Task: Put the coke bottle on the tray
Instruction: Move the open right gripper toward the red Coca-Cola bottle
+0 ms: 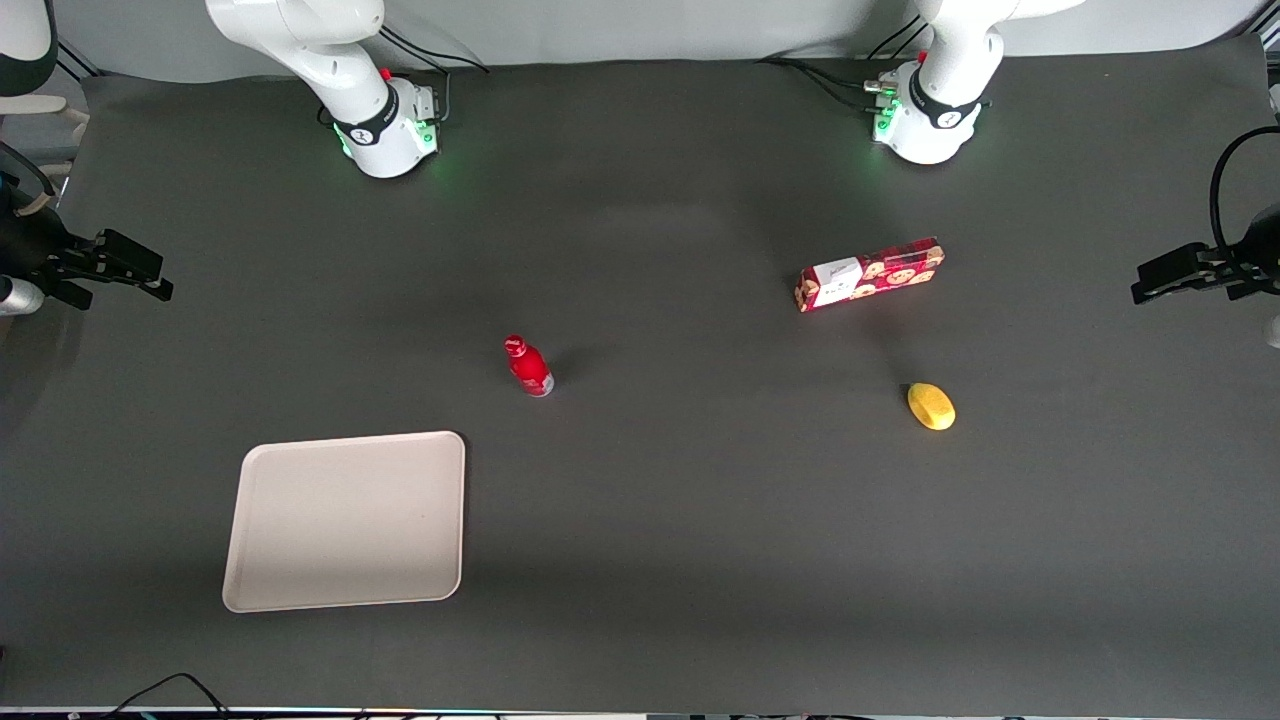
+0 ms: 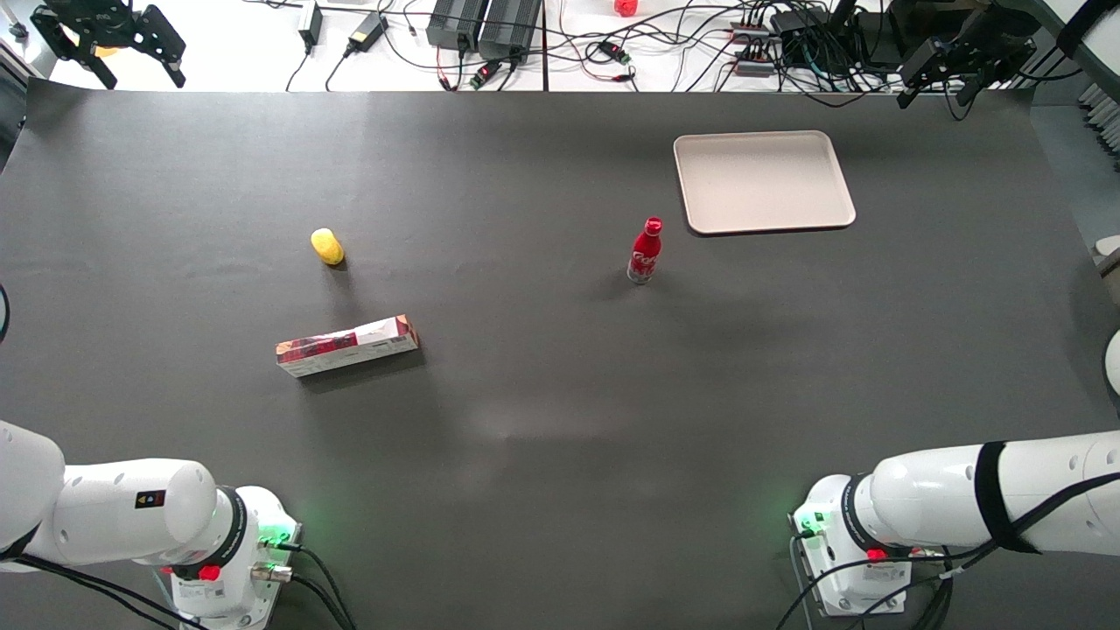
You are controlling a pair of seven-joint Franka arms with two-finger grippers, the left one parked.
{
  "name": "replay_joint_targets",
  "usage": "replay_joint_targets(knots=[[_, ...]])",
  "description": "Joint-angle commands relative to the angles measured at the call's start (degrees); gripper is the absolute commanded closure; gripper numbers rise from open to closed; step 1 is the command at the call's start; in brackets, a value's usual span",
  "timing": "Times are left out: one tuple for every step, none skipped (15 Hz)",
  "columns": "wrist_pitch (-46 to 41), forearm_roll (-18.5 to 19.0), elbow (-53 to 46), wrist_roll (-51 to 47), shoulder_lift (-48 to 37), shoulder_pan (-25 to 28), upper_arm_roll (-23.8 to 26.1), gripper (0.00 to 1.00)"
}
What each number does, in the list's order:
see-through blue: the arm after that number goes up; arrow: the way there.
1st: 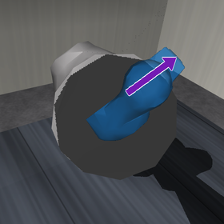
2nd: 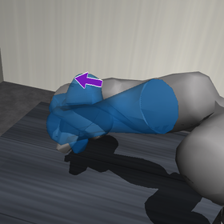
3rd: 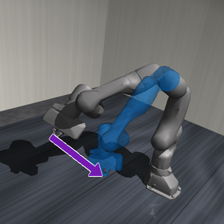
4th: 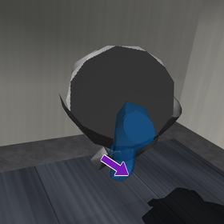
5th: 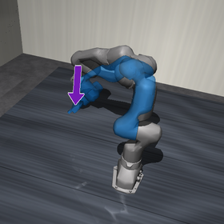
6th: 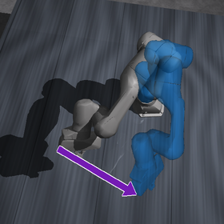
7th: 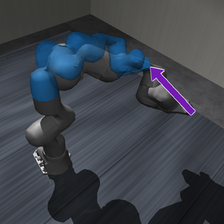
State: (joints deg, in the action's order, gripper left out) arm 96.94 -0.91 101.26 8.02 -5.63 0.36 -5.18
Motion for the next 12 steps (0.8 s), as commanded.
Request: replay_joint_targets(knots=[[0.44, -0.76, 0.51, -1.34, -0.17, 0.17, -0.18, 0.0], [0.44, -0.93, 0.51, -1.25, 0.18, 0.17, -0.18, 0.0], [0.44, -1.37, 0.43, -1.43, 0.27, 0.25, -0.18, 0.0], [0.44, -1.37, 0.51, -1.51, 0.27, 0.43, -0.1, 0.0], [0.44, -1.37, 0.95, -1.51, 0.45, 1.21, -0.1, 0.0], [0.44, -1.55, 1.47, -1.69, 0.45, 1.39, 0.25, 0.0], [0.53, -2.86, 2.35, -3.17, 0.27, 1.48, 1.56, 0.0], [1.23, -3.91, 3.05, -7.27, 0.36, 1.4, 4.88, 0.0], [2.89, -4.01, 3.41, -12.27, 0.45, 1.31, 8.05, 0.0], [4.73, -4.01, 3.85, -16.41, 0.71, 1.31, 11.38, 0.0], [6.23, -3.84, 4.03, -19.33, 1.67, 0.96, 14.64, 0.0], [7.03, -3.49, 4.12, -22.23, 2.11, 0.78, 17.71, 0.0]])
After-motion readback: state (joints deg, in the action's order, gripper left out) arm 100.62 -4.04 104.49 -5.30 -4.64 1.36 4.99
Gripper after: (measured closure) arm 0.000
